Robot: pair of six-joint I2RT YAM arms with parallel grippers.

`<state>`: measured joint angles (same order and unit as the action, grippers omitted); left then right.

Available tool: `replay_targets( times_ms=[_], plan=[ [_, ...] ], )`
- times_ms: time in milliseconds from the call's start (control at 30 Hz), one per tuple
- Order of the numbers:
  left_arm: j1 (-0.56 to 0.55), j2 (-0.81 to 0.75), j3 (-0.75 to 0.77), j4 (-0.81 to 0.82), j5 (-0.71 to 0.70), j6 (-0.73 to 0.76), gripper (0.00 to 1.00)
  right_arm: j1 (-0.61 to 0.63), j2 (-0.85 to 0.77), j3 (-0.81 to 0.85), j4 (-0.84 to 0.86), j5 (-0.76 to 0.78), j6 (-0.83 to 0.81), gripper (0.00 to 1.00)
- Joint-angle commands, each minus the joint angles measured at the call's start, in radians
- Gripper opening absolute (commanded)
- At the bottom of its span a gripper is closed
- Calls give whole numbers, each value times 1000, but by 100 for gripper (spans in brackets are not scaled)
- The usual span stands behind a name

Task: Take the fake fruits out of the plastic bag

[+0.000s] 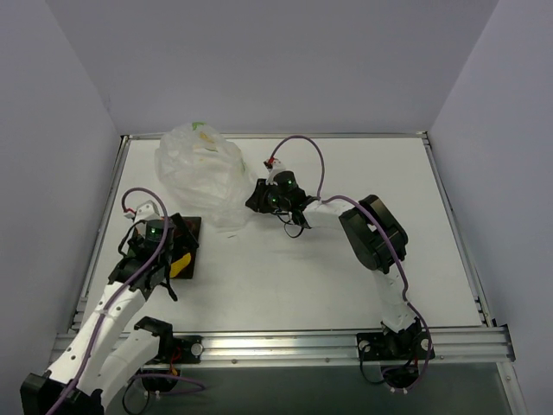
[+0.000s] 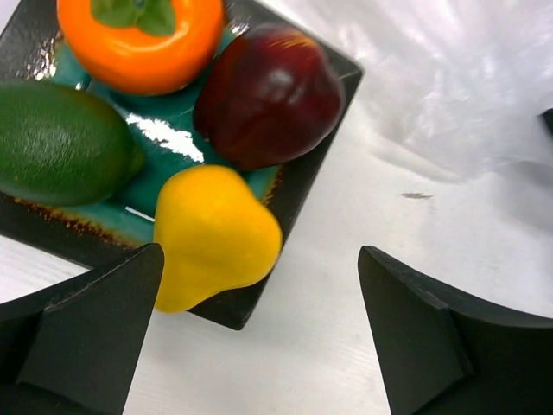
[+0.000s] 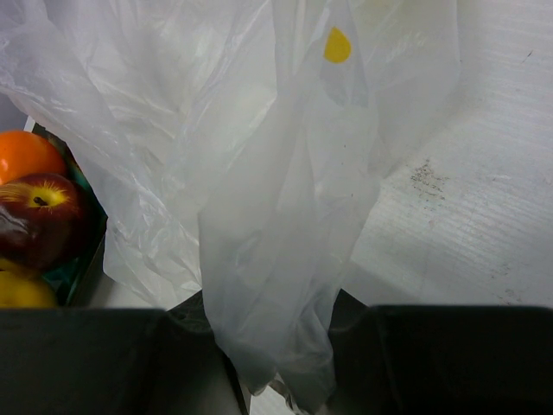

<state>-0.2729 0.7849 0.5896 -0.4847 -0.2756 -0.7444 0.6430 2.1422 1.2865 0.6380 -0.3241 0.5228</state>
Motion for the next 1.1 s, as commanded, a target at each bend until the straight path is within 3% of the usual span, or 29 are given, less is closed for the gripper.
replay_targets(
  times_ms=[0, 233, 600, 867, 1067],
  plan=[
    [-3, -42, 102, -26, 22, -3, 95, 4, -15, 13, 12, -12, -6, 15],
    [-3, -148, 226, 11, 99, 22, 95, 4, -16, 13, 12, -13, -7, 16],
    [-3, -164, 475, -66, 85, 313, 94, 4, -27, 11, 9, -7, -23, 17],
    [-2, -231, 408, -49, 136, 399, 94, 12, -30, 37, 2, -1, -32, 22],
    [-3, -243, 337, -12, 110, 433, 94, 12, 80, 227, -72, 33, -41, 22]
  ],
)
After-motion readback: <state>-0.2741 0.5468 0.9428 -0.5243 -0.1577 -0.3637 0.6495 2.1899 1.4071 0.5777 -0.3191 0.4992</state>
